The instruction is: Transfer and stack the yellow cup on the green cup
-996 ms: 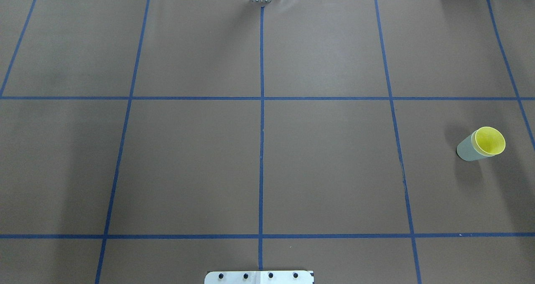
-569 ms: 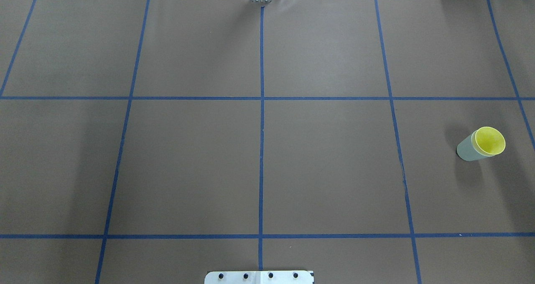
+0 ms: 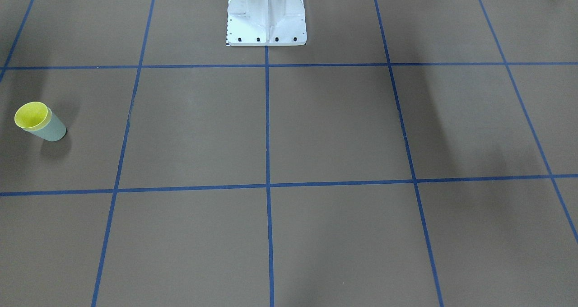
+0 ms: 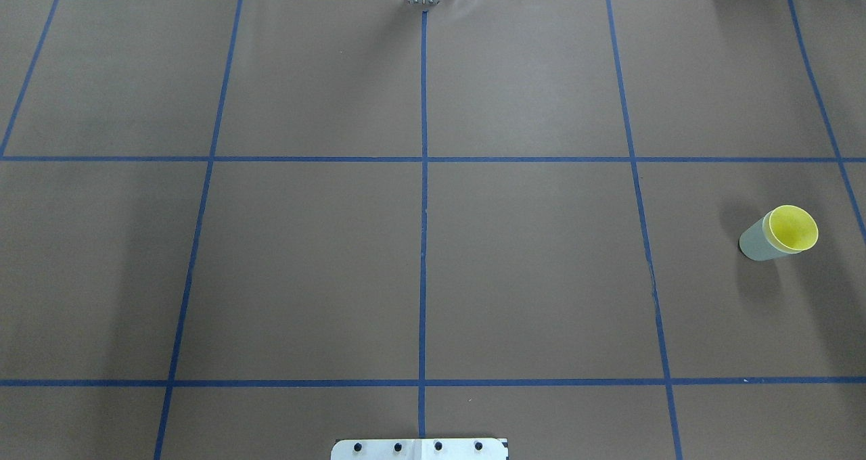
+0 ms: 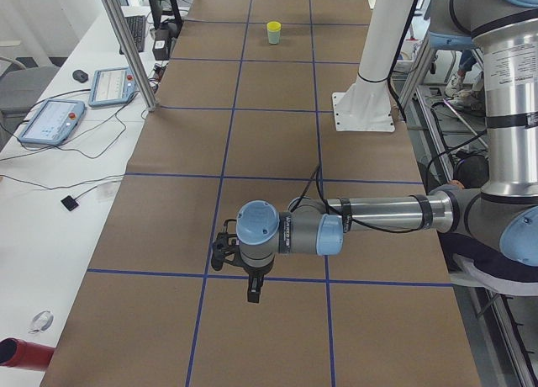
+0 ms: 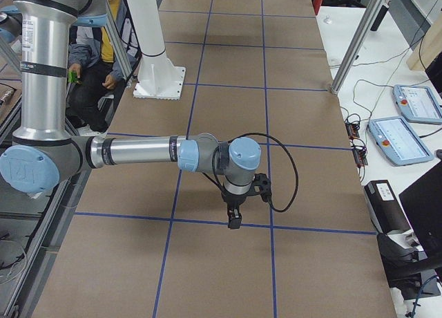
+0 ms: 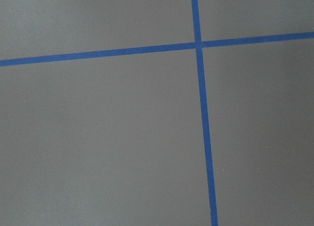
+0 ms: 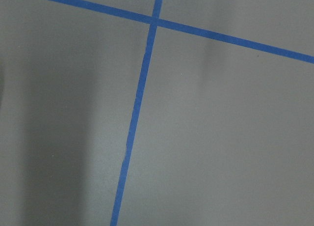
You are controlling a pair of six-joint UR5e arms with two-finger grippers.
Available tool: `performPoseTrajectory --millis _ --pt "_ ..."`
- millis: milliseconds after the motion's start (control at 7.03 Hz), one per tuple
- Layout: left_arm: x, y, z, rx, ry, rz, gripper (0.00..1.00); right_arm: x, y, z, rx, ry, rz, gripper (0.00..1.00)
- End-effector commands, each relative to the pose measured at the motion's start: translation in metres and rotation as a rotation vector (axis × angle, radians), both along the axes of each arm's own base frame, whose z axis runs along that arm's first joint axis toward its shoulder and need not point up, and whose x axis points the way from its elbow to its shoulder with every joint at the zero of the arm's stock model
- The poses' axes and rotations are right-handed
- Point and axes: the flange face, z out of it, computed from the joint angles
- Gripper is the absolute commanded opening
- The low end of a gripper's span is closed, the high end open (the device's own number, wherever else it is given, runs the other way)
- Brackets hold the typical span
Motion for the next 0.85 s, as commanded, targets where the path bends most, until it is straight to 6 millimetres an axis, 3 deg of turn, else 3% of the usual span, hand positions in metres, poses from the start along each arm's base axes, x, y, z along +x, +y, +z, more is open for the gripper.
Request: performPoseTrajectory --millis 0,711 --pt "0.0004 0.0011 0.0042 -0.006 0.005 0.002 1.0 -0.0001 -0.0009 -0.0014 0.004 -0.001 0.0 1.0" --pt "-0.0002 0.0034 0.012 -0.026 -0.004 0.001 1.0 -0.0001 -0.0004 0.0023 -0.004 -0.001 0.0 1.0"
